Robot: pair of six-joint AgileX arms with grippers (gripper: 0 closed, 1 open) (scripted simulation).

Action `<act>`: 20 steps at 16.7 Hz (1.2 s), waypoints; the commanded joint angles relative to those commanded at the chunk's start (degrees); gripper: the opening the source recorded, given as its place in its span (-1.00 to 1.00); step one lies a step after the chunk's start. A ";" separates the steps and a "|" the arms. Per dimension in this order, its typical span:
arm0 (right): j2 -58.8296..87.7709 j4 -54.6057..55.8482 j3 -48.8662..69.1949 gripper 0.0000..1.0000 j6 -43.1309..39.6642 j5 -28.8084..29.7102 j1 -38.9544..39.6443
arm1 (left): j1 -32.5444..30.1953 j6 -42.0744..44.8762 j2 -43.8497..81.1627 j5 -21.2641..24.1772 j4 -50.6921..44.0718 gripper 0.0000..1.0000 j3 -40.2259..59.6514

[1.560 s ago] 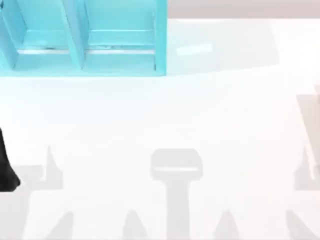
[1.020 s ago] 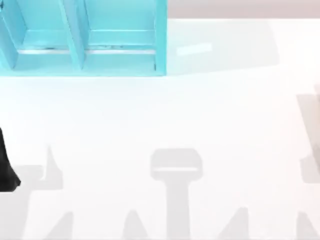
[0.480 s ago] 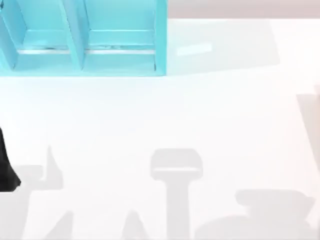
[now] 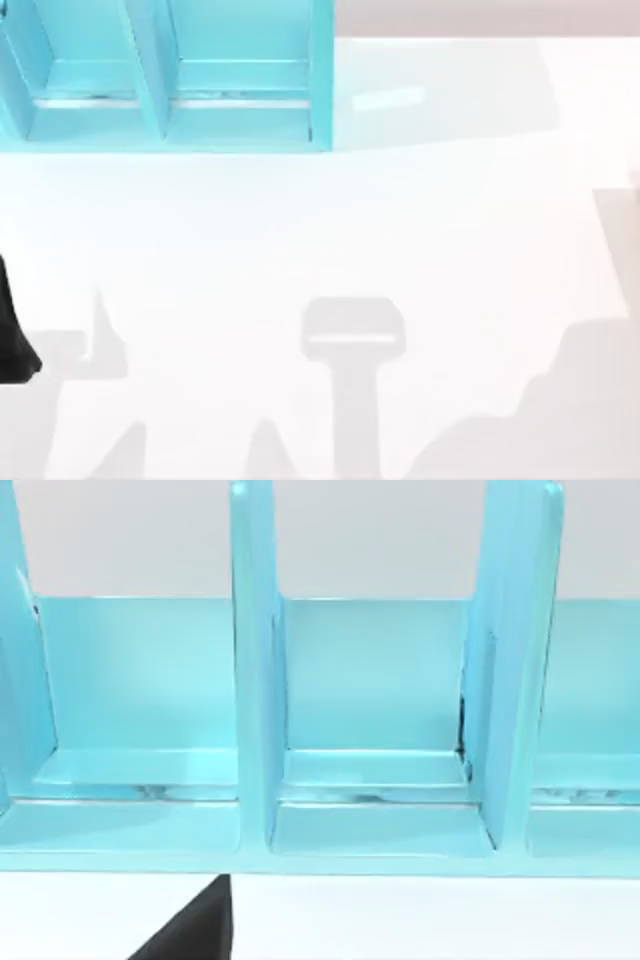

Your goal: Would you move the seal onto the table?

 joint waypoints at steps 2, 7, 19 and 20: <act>2.12 -1.56 2.02 1.00 -0.68 0.01 -0.71 | 0.00 0.00 0.00 0.00 0.00 1.00 0.00; 2.17 -1.56 2.07 1.00 -0.69 0.02 -0.51 | 0.00 0.00 0.00 0.00 0.00 1.00 0.00; 8.43 20.85 -14.20 1.00 -0.43 0.02 -0.56 | 0.00 0.00 0.00 0.00 0.00 1.00 0.00; 8.50 20.97 -14.30 1.00 -0.44 0.02 -0.57 | 0.00 0.00 0.00 0.00 0.00 1.00 0.00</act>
